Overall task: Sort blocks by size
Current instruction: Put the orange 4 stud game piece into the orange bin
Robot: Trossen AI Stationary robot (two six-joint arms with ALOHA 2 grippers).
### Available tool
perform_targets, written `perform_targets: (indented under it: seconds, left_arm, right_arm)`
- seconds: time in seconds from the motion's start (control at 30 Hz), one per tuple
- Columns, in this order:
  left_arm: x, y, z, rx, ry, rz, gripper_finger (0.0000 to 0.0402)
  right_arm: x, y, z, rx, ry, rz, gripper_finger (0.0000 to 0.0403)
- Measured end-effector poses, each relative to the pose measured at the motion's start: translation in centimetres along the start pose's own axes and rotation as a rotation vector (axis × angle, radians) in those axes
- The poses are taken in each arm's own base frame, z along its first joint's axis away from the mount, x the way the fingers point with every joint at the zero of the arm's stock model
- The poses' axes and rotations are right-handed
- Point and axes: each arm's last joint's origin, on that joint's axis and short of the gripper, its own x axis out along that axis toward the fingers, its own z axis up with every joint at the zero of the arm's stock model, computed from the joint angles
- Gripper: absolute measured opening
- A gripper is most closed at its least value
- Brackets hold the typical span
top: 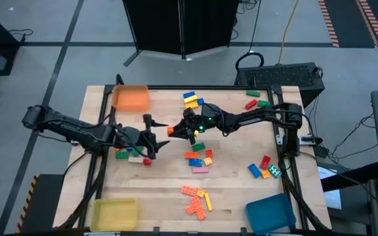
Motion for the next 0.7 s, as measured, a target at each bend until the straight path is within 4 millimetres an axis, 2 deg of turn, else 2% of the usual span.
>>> perform_targets:
  seconds: [0.3,0.7]
  left_arm:
    - [0.8,-0.3,0.3,0.075,-0.032,0.014,0.0279]
    - [1.0,-0.4,0.4,0.081,-0.045,0.018,0.0234]
  right_arm:
    - [0.0,0.5,0.2,0.019,0.016,0.084,0.0137]
    - [0.0,0.4,0.0,0.03,0.032,0.08,0.0137]
